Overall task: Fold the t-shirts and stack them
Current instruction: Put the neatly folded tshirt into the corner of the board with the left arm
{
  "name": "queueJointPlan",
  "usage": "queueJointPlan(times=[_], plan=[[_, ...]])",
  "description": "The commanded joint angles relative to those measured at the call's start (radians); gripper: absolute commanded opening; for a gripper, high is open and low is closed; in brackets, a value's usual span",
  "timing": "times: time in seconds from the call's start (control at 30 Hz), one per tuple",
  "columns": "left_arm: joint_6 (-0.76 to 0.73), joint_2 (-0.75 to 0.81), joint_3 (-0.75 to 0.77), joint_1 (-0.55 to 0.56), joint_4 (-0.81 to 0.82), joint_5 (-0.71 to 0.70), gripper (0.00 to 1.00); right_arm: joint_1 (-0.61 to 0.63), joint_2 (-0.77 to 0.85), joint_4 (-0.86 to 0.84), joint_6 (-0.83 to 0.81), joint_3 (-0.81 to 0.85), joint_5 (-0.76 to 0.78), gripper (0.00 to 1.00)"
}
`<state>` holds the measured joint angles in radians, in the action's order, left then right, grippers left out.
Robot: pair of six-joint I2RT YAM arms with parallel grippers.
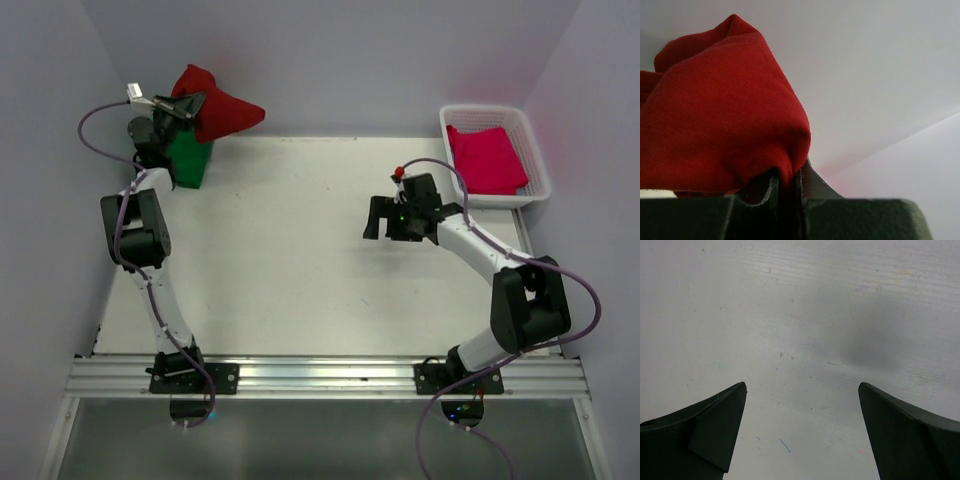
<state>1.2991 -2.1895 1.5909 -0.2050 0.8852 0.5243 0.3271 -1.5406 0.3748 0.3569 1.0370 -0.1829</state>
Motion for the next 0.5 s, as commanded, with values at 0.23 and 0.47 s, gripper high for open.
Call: queueJointPlan(times=[0.23,0.47], plan=[[0.071,-0.231,0.388,-0.148,0.041,0.006,0.00,0.003,0.025,0.093,-0.010,-0.025,0.043,0.99],[0.104,-0.381,0.613,-0.211,0.018,0.008,0.00,0.016,0.013,0.168,-0.016,0.049,0.063,0.99]])
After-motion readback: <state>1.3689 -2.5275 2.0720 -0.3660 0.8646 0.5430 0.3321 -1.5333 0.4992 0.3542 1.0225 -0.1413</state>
